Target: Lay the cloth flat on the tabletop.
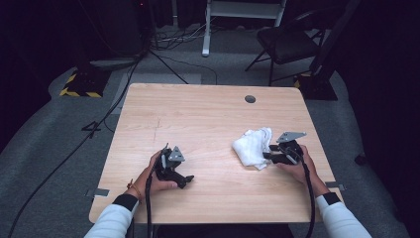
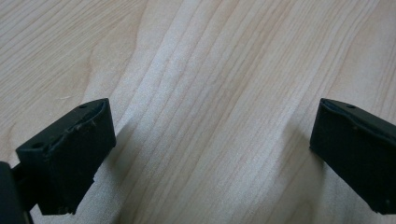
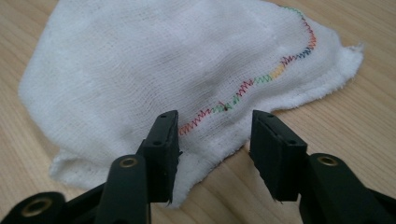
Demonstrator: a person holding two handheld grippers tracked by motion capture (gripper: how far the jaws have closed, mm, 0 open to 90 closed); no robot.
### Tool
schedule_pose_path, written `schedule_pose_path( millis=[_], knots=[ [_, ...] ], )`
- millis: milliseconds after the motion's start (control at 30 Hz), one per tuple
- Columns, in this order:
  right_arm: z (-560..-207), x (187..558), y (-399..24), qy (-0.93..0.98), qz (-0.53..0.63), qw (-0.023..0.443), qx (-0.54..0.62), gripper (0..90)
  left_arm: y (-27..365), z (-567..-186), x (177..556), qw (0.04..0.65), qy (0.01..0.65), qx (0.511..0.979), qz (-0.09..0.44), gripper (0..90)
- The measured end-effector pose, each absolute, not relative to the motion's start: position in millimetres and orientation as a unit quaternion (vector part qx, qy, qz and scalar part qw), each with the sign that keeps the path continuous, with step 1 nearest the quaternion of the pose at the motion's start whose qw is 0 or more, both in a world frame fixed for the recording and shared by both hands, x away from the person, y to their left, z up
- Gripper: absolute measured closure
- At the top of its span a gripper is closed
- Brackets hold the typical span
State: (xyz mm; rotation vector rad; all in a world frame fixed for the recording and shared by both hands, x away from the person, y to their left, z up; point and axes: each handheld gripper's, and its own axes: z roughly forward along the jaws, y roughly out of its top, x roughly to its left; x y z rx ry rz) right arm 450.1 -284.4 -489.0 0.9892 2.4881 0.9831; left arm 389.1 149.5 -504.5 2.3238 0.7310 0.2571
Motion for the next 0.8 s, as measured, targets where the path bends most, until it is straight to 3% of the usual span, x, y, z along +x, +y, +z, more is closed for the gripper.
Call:
schedule_pose_path(
  millis=[167, 233, 300, 333, 433, 633, 800],
  knots=[
    [-493, 453, -289, 0.854, 0.364, 0.114, 0.354, 58.0, 150, -504, 389, 0.339, 0.281, 0.892, 0.099, 0.4],
    [-493, 453, -289, 0.857, 0.369, 0.103, 0.343, 69.0, 150, -504, 389, 0.339, 0.281, 0.892, 0.099, 0.4],
    [-493, 453, -288, 0.858, 0.371, 0.099, 0.340, 73.1, 149, -504, 389, 0.339, 0.281, 0.892, 0.099, 0.4],
    [-493, 452, -287, 0.859, 0.374, 0.092, 0.337, 80.6, 150, -504, 389, 0.339, 0.281, 0.893, 0.099, 0.4],
    [-490, 450, -283, 0.869, 0.358, 0.109, 0.324, 86.3, 149, -504, 389, 0.339, 0.281, 0.892, 0.099, 0.4],
    [-475, 443, -281, 0.870, 0.359, 0.152, 0.302, 87.6, 148, -504, 389, 0.339, 0.284, 0.892, 0.098, 0.3],
    [-434, 431, -284, 0.846, 0.408, 0.193, 0.284, 87.9, 144, -503, 390, 0.332, 0.290, 0.892, 0.100, 0.3]
  ],
)
